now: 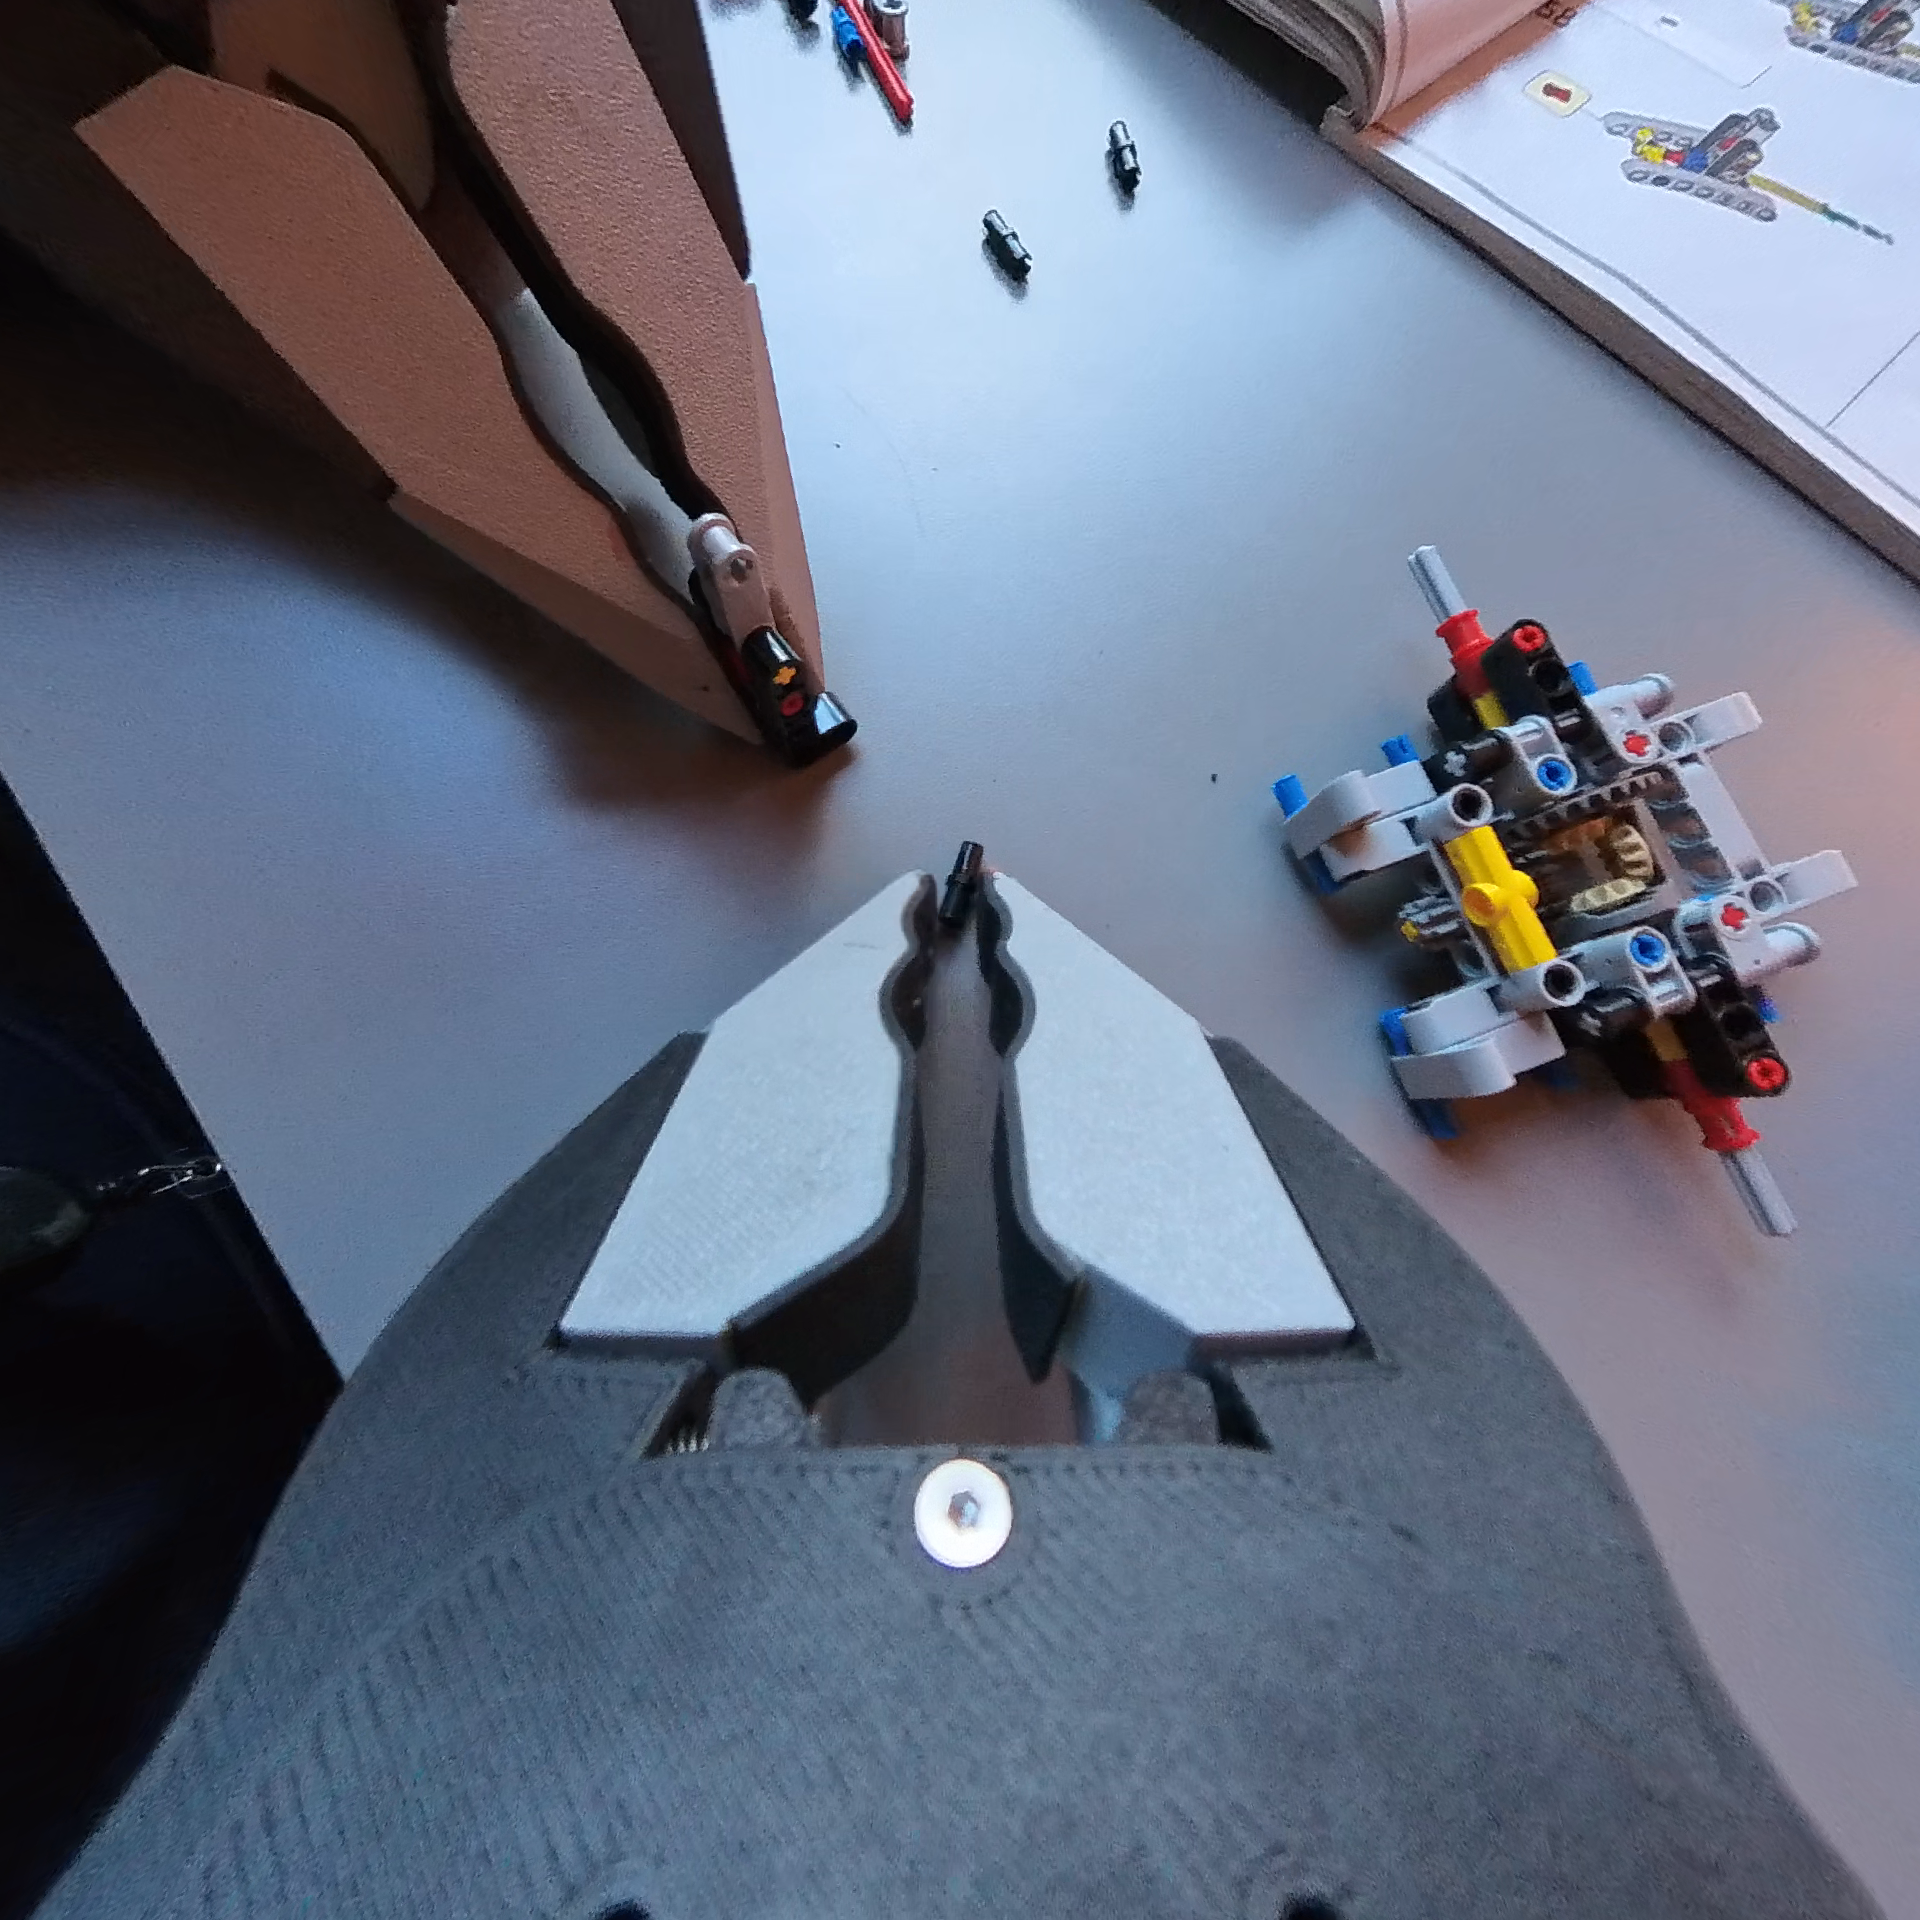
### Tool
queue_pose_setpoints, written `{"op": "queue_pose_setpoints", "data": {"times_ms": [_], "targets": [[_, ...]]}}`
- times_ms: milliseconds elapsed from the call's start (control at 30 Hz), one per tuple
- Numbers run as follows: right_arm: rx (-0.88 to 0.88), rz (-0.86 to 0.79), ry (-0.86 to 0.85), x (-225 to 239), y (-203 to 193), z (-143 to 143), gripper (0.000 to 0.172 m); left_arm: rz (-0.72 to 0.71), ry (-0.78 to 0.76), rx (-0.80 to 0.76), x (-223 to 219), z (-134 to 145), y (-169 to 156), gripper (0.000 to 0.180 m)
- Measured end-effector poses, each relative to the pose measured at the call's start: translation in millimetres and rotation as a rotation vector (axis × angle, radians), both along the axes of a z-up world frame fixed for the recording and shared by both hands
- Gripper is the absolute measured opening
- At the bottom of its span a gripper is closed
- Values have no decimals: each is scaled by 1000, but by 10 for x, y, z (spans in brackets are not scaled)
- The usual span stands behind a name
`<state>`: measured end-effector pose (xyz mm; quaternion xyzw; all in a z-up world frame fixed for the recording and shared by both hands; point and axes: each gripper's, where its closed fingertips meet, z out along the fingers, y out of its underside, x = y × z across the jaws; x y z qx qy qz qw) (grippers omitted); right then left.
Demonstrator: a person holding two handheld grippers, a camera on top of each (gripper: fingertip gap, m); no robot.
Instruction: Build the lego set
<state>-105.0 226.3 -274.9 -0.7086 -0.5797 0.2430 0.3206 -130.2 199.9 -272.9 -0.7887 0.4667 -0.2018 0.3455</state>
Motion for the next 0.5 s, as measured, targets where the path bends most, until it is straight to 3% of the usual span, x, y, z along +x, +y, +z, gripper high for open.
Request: {"op": "queue_pose_setpoints", "data": {"times_ms": [167,500], "targets": [[11,39,-4,-13,-9,2,1,-4,20,32,-7,0,-5,5],[-117,424,57,-141,-251,107,1,-104,1,234,5,165,-94,6]]}}
